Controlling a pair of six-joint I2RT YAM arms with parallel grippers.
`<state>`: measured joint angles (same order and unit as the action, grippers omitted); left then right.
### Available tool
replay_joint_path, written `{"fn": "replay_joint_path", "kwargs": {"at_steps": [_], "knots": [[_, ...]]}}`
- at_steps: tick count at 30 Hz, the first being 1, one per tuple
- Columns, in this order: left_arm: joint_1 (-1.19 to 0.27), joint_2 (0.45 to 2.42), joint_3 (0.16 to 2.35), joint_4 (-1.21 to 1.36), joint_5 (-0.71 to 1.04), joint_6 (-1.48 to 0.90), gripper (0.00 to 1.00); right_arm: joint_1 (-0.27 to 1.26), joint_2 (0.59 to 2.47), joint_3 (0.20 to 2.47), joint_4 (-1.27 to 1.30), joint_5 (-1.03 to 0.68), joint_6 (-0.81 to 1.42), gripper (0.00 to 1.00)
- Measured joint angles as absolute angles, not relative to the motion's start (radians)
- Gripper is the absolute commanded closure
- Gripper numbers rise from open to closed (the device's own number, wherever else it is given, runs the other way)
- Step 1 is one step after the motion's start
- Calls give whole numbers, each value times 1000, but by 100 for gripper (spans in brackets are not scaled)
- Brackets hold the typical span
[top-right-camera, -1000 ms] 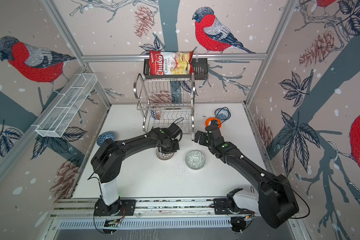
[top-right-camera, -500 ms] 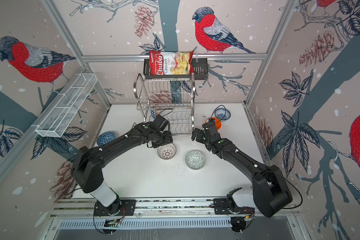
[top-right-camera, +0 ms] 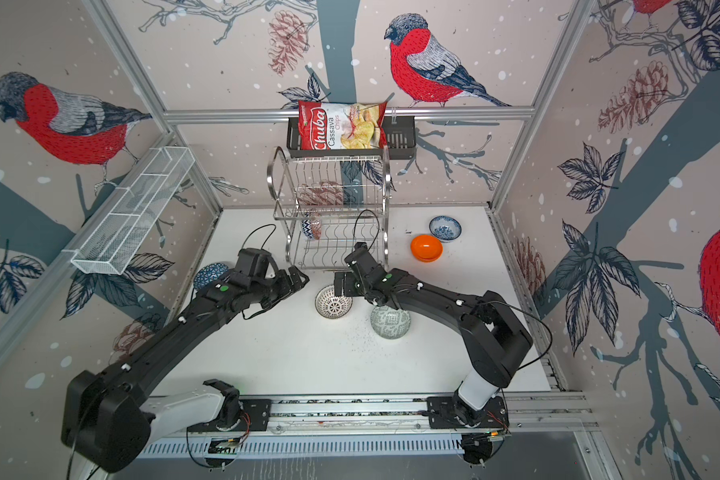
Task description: Load the bowls into the dish rack
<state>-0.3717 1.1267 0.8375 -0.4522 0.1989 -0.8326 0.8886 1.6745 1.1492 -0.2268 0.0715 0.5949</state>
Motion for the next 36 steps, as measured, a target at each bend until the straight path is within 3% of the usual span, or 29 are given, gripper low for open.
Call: {"fn": "replay_joint_path", "kwargs": {"at_steps": [7, 24, 28, 36], "knots": [[-274, 966, 694, -402, 213, -866, 3, 991, 1818, 1290, -299, 82, 548, 5], [-237, 883, 587, -405, 270, -894, 3, 1061, 2003, 1483, -447, 79, 500, 27], [-234, 884, 582, -404, 281, -894, 3, 1061, 2033, 1510, -478, 79, 497, 44], [-228, 892, 582, -402, 287, -894, 3, 1063, 2083, 1549, -511, 79, 497, 66]]}}
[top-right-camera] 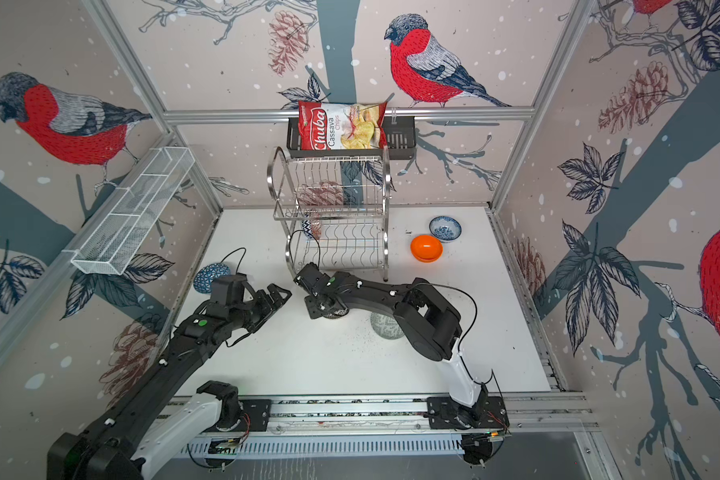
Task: Load the bowls into the dish rack
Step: 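Grasp the maroon-patterned bowl rim with the right gripper while the left gripper draws back, then lift the maroon-patterned bowl toward the rack with the right gripper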
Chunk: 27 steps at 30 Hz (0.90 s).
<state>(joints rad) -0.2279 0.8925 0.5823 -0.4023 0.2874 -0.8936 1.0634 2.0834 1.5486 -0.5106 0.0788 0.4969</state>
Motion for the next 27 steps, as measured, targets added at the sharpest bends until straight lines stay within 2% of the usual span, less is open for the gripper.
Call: {"fn": "replay_joint_path", "kwargs": {"at_steps": [8, 27], "knots": [[-224, 876, 585, -409, 286, -891, 3, 1066, 2091, 1563, -528, 101, 493, 83], [-221, 879, 588, -401, 284, -913, 3, 1057, 1989, 1496, -496, 54, 450, 96]]}}
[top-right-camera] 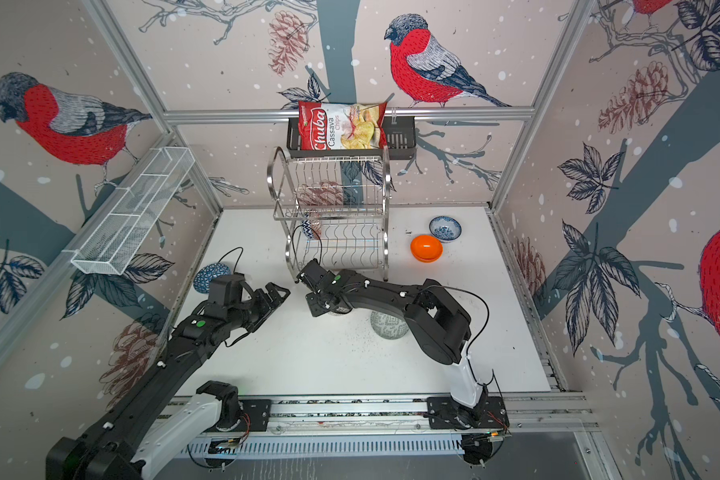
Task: Load the bowls into the dish rack
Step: 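Lift the maroon-patterned bowl toward the rack with the right gripper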
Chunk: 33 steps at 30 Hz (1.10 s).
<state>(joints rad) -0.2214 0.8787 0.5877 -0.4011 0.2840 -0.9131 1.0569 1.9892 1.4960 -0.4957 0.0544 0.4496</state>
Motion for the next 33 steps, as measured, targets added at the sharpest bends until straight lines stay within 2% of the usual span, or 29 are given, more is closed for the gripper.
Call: {"fn": "replay_joint_path", "kwargs": {"at_steps": [7, 24, 33], "knots": [[-221, 881, 589, -393, 284, -933, 3, 1040, 1927, 1438, -457, 27, 448, 100], [-221, 850, 624, -398, 287, -945, 3, 968, 1660, 1163, -229, -21, 480, 100], [-221, 913, 706, -405, 286, -940, 3, 941, 1585, 1121, -128, -109, 448, 100]]}}
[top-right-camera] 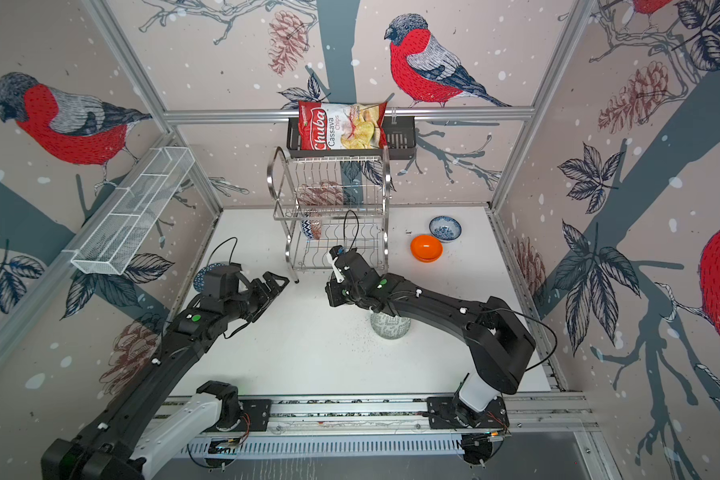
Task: Load the bowls into the dish rack
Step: 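Lift the maroon-patterned bowl toward the rack with the right gripper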
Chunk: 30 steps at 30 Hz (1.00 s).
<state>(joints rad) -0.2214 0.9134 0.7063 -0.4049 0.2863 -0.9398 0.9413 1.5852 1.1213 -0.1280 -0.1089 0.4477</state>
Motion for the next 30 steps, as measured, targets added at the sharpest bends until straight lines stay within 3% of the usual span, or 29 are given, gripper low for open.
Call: {"fn": "replay_joint_path", "kwargs": {"at_steps": [16, 30], "knots": [[-213, 1126, 962, -376, 339, -850, 3, 860, 1611, 1124, 212, -203, 427, 100], [-168, 1236, 936, -221, 427, -737, 3, 785, 1772, 1155, 464, -329, 435, 100]]}}
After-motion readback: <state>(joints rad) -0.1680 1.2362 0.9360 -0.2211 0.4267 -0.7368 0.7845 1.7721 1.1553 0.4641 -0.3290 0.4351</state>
